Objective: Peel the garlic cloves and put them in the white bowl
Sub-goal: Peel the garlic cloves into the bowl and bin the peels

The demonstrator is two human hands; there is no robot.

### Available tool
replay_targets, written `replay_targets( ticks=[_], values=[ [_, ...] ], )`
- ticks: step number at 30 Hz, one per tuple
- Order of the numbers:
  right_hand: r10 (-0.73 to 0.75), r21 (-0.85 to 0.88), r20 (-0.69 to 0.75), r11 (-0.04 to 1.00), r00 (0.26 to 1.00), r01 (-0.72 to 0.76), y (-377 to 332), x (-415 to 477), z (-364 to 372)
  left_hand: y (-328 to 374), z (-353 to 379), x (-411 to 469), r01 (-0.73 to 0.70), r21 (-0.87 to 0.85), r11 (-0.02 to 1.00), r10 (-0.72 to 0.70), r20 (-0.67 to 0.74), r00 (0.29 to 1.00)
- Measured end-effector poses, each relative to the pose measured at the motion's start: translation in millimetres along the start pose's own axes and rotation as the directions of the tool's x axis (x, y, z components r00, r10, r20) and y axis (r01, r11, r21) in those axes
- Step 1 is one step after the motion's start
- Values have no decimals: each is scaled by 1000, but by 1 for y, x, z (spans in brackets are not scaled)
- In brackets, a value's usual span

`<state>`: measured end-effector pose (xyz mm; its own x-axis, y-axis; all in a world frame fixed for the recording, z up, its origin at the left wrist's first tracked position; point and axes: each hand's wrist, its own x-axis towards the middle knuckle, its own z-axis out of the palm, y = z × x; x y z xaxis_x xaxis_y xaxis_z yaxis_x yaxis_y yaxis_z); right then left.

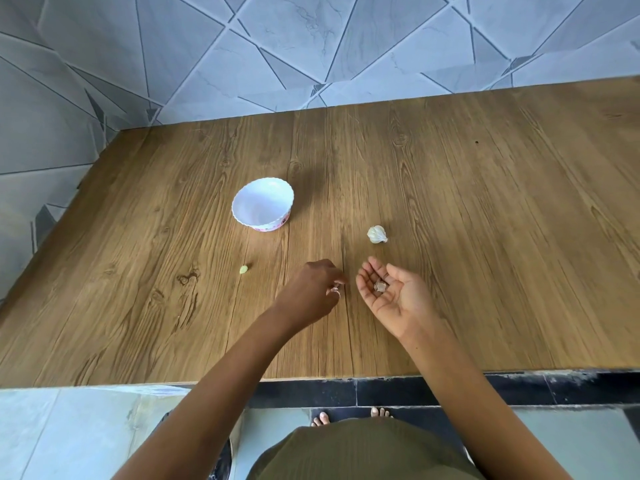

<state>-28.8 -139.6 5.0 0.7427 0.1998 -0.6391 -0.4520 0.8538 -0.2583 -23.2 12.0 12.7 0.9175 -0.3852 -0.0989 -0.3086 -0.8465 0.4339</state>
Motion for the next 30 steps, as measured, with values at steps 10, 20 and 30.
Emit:
replay_targets(
  ticks=[10, 20, 30],
  values=[
    [-15, -16, -24, 1000, 1000, 15, 0, -3, 0, 1, 9, 7, -18, 166, 986, 31, -79, 996],
    [52, -19, -5, 998, 999, -52, 9, -1, 14, 25, -34, 12, -193, -228, 954, 185, -56, 981],
    [43, 25, 1, 999, 999, -43, 6, -3, 15, 35, -22, 10, -80, 14, 997, 81, -132, 988]
  ],
)
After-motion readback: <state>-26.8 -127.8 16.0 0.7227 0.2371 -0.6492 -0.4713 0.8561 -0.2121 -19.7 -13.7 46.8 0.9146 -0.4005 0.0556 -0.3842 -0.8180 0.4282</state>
